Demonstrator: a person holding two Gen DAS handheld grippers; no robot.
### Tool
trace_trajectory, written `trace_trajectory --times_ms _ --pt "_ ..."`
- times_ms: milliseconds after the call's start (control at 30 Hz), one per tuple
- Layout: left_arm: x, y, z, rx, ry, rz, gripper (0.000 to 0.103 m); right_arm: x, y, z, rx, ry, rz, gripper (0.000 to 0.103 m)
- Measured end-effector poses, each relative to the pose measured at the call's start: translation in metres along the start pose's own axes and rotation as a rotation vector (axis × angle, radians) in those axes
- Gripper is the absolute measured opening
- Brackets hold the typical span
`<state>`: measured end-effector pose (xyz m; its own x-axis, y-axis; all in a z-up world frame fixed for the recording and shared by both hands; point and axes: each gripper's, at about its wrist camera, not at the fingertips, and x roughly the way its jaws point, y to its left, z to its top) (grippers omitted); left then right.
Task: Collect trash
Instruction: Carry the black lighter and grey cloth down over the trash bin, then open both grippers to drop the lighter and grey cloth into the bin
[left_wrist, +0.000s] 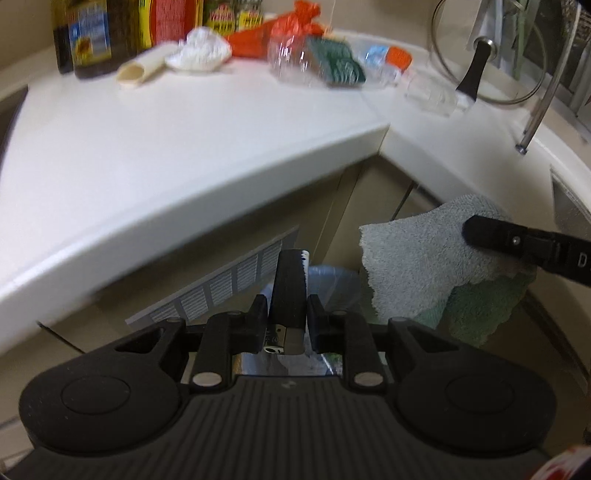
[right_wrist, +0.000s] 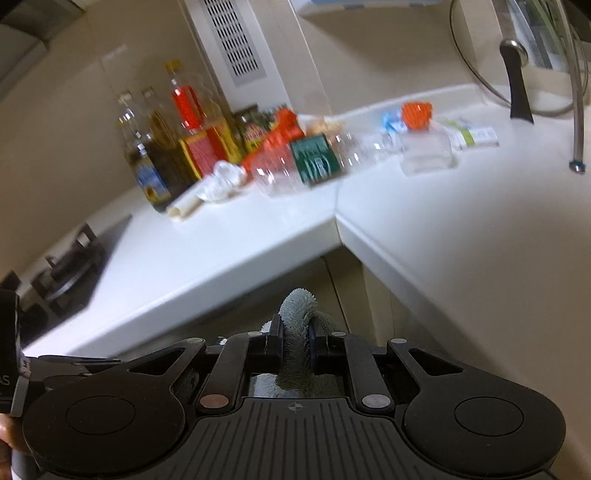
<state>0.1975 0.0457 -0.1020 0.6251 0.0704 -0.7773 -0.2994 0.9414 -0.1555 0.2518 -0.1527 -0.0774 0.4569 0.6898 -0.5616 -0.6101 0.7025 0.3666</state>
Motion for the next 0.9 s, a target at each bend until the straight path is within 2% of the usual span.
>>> trace_trajectory --times_ms 367,600,900 --pt "0.055 0.002 -0.03 -0.057 0.081 0.0 0.02 0.037 -0.018 -0.04 -0.002 0.041 -0.095 0.013" --pt "0.086 0.001 -0.038 -0.093 0.12 0.001 0.02 0.04 -0.022 -0.042 0.013 0.039 -0.117 0.013" --pt "0.117 -0.003 -0.046 -0.084 0.159 0.015 0.02 0.047 -0.028 -0.04 0.027 0.035 -0.141 0.013"
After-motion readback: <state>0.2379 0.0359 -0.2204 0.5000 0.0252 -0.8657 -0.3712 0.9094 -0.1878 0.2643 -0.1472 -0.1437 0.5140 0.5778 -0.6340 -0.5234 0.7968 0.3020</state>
